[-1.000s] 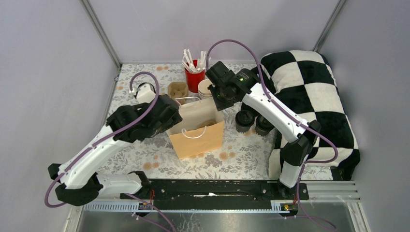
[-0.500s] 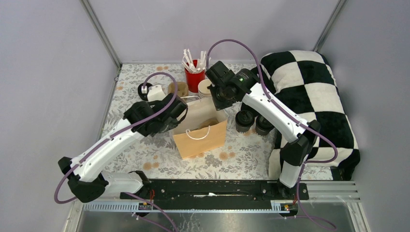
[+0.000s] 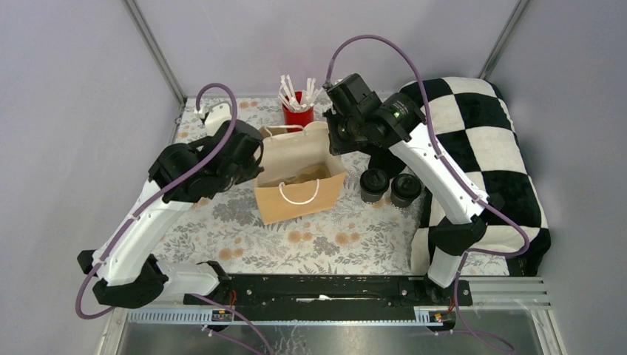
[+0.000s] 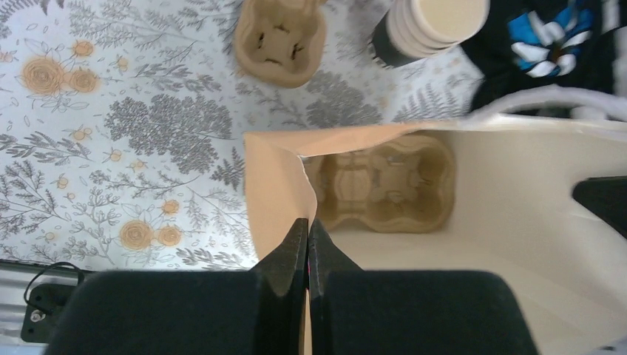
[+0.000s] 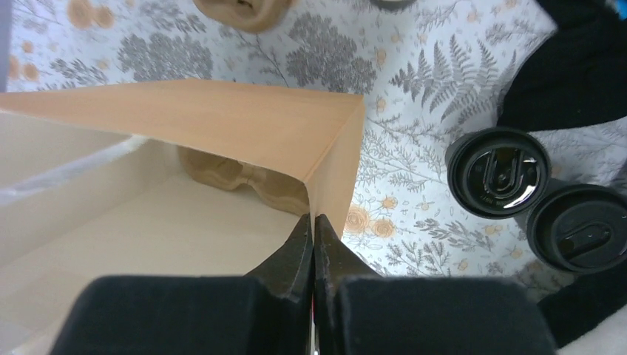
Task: Pack the takeout coffee
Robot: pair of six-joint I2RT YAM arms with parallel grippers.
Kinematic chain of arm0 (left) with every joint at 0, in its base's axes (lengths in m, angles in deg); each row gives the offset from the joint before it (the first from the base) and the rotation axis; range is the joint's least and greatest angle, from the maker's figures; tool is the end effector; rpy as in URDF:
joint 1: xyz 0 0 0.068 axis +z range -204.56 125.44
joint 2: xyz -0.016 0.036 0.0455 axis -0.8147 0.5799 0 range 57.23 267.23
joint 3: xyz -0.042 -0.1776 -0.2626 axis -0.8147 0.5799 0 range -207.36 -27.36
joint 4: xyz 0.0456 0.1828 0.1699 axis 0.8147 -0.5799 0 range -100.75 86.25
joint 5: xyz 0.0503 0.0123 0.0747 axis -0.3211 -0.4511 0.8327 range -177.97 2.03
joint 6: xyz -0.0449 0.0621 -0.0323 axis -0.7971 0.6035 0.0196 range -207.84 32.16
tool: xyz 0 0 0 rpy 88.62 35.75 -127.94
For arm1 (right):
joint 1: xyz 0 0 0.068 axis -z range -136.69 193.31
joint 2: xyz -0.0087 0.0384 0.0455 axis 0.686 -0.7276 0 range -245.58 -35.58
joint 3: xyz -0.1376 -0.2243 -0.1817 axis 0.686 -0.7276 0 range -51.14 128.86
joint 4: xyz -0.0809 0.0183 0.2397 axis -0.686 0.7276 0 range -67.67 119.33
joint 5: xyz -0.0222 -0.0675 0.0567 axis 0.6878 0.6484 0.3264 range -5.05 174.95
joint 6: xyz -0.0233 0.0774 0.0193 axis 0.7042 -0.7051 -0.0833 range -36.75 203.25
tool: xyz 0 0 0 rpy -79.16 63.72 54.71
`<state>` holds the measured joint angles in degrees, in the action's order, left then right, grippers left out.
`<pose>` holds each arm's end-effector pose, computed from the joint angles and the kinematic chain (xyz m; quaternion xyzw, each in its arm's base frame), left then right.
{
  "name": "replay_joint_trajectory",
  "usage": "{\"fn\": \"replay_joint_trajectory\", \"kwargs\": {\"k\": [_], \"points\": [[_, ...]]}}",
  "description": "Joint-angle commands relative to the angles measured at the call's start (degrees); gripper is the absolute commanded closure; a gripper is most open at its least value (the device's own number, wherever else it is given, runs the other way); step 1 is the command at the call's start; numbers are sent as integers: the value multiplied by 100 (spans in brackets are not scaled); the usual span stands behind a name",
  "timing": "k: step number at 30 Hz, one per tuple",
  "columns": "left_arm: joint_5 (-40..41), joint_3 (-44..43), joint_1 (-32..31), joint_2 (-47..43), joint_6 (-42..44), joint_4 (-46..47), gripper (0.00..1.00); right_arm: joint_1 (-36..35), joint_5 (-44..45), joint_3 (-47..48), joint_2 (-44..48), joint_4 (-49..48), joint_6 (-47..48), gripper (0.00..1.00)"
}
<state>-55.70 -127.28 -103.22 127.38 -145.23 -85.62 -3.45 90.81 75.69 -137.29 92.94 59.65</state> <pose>0.1434 -0.1041 0.4700 -0.1590 0.8990 -0.0912 0.3977 0.2621 0.2679 0.4698 -0.1667 0.9094 0.1792 0.3364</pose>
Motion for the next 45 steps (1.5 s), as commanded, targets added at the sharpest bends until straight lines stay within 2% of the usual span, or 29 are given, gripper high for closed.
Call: {"fn": "replay_joint_trajectory", "kwargs": {"k": [1, 2, 3, 4, 6, 9, 13, 15, 17, 20, 21, 24, 34, 45], "points": [[-242, 1583, 28, -369, -202, 401, 87, -21, -172, -1339, 304, -583, -242, 91], [-329, 1966, 99, -484, -229, 514, 76, -25, -170, -1552, 323, -680, -211, 74], [-436, 2163, 151, -576, -251, 563, 71, -24, -232, -1521, 276, -625, -171, 57], [-501, 2117, 172, -633, -232, 566, 65, -24, -321, -1299, 203, -438, -119, 48], [-518, 1741, 173, -755, -64, 577, 55, -25, -388, -656, 131, -54, -57, 36], [-484, 1035, 174, -901, 464, 838, 35, -24, -458, 123, 300, 151, 43, 19], [-509, 499, 173, -912, 837, 1005, 25, 6, -15, 722, 600, 459, 256, 7], [-494, 395, 177, -917, 891, 1029, 22, 105, 614, 543, 844, 551, 360, 3], [-461, 397, 174, -932, 913, 1020, 22, 514, 818, -56, 1193, 421, 494, 1], [-347, 441, 176, -933, 830, 917, 22, 1478, 234, -1351, 1695, -189, 746, 5], [-291, 452, 175, -944, 793, 875, 23, 1673, 131, -1927, 1793, -395, 897, 4], [-256, 506, 178, -1007, 682, 818, 25, 1783, 37, -2612, 1511, -684, 1303, 0], [-363, 750, 173, -1241, 393, 831, 25, 1776, -134, -3514, 723, -1326, 1635, 0], [-444, 959, 173, -1305, 211, 862, 25, 1774, 89, -4065, 499, -1699, 1666, 2]]}}
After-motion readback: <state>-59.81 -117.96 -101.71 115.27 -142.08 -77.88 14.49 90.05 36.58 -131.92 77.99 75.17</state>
